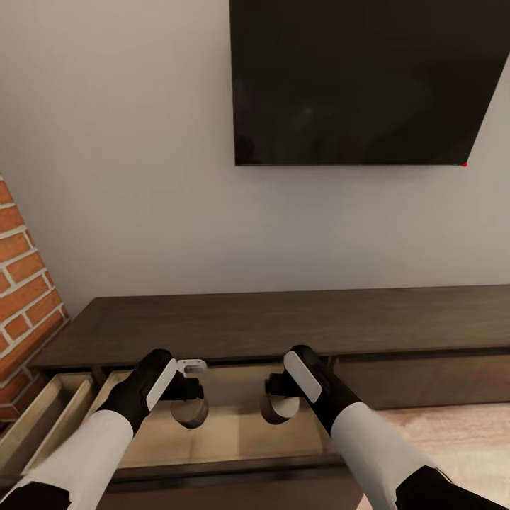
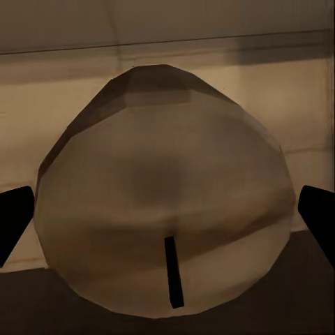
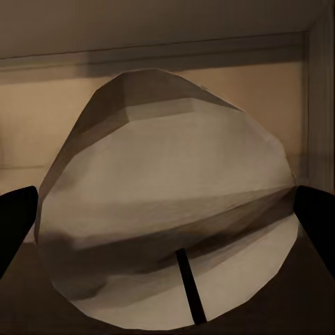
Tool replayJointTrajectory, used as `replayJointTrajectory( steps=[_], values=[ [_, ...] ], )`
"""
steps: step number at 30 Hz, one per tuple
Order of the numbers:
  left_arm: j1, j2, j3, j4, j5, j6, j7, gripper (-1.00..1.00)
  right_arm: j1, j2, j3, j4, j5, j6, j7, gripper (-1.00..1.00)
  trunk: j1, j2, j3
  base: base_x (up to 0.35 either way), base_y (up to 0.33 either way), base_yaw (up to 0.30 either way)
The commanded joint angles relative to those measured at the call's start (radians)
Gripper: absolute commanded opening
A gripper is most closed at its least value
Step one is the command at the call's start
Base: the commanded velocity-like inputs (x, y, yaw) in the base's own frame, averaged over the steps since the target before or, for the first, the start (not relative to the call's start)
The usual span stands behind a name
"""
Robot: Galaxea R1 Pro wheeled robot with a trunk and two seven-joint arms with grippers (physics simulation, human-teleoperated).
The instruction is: Place each of the two pumpkins and all three candles from the living room inside a cabinet in the living room (use any cabinet), then make sure every cabinet is closed, and position the cauldron so it is next to a table in the living room.
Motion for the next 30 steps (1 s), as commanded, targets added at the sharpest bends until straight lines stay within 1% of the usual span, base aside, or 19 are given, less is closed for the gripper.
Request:
replayJointTrajectory(
  steps=[1, 5, 12, 30],
  values=[
    [-0.001, 0.001, -0.005, -0.001, 0.010, 0.003, 0.007, -1.00, -0.001, 0.000, 0.004, -0.001, -0.011, 0.000, -0.010, -1.00, 0.000, 0.000, -0.001, 0.157, -0.167, 0.000],
    [-0.001, 0.001, -0.005, -0.002, 0.010, 0.003, 0.008, -1.00, -0.001, -0.001, 0.003, -0.001, -0.010, 0.000, -0.010, -1.00, 0.000, 0.000, -0.001, 0.049, -0.080, 0.000],
    [-0.001, 0.001, -0.005, -0.003, 0.010, 0.003, 0.009, -1.00, -0.001, -0.001, 0.003, 0.000, -0.011, 0.000, -0.010, -1.00, 0.000, 0.000, -0.001, -0.033, -0.054, 0.000],
    [-0.001, 0.002, -0.005, -0.002, 0.010, 0.003, 0.008, -1.00, -0.001, -0.001, 0.004, 0.000, -0.011, 0.000, -0.010, -1.00, 0.000, 0.000, -0.001, -0.021, -0.105, 0.000]
  ],
)
